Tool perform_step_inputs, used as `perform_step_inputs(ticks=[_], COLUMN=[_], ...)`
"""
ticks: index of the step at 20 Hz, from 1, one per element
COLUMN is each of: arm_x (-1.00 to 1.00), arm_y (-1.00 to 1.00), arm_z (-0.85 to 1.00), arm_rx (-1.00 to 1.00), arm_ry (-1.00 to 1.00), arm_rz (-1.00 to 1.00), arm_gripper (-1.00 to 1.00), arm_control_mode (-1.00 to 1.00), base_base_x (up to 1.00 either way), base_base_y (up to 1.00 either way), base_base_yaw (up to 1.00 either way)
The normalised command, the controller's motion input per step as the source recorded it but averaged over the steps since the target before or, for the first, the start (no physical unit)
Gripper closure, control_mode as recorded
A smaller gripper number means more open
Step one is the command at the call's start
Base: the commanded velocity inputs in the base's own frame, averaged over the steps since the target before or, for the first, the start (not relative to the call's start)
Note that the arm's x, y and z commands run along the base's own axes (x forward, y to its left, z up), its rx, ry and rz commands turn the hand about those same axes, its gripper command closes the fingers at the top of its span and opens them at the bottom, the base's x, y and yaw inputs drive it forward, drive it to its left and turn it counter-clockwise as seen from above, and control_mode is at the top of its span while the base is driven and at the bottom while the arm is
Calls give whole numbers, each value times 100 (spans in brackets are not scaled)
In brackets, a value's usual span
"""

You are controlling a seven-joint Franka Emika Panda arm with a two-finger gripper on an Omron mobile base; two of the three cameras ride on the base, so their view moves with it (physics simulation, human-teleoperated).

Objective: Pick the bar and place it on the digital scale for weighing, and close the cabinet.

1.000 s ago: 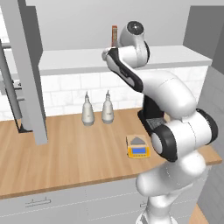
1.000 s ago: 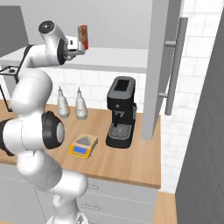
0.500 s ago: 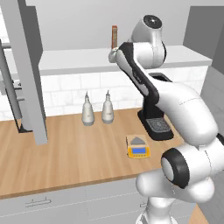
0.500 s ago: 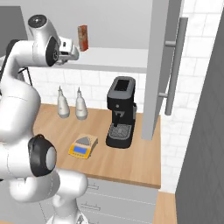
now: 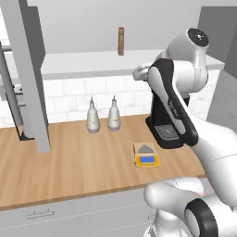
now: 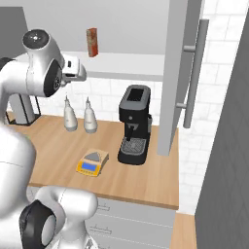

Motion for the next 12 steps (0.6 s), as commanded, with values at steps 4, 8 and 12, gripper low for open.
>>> perform_step_inputs(ticks=[4,8,12], arm_x=[-100,-80,-11], arm_y=[-52,-26,0], arm_z=[-70,-91,-89], arm_rx=[-2,-10,-18], arm_ry=[12,12,1], arm_rz=[25,37,41], arm_gripper=[100,100,100], arm_control_mode=[-100,-100,-100], base_base_x=[0,0,0], base_base_y=[0,0,0], base_base_yaw=[0,0,0])
